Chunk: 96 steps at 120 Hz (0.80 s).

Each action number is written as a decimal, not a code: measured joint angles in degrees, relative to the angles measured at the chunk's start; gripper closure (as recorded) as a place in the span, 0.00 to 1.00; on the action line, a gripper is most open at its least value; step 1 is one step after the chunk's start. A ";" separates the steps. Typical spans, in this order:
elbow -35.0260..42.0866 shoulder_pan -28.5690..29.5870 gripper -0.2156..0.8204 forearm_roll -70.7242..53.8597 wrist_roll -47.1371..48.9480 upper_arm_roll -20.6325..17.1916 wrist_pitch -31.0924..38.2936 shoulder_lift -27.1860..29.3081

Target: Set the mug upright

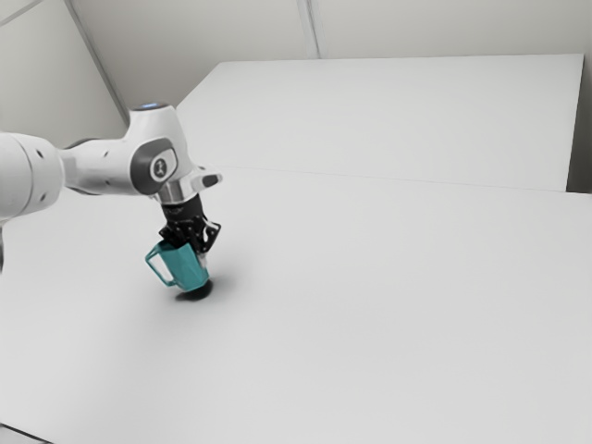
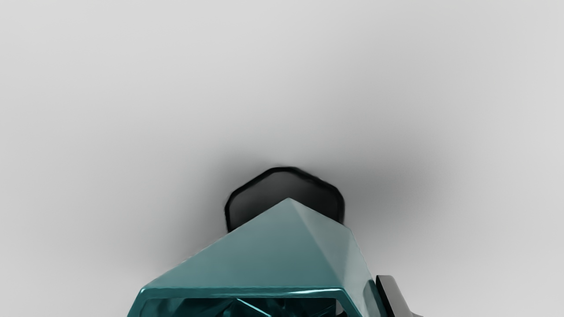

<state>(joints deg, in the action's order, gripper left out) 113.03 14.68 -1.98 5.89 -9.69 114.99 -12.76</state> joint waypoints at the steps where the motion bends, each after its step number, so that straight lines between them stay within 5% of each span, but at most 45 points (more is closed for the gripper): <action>1: 0.00 -0.01 0.96 -0.01 0.09 0.00 0.03 -0.05; 25: 0.01 -0.11 0.94 -0.34 2.05 0.00 0.44 -0.77; 58: -0.20 -0.54 0.45 0.07 3.72 -0.39 0.41 0.61; 96: -6.52 -1.02 0.26 0.39 4.74 -0.93 -6.38 7.25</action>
<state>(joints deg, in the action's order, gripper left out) 106.51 13.65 -1.58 10.62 -10.62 108.61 -5.52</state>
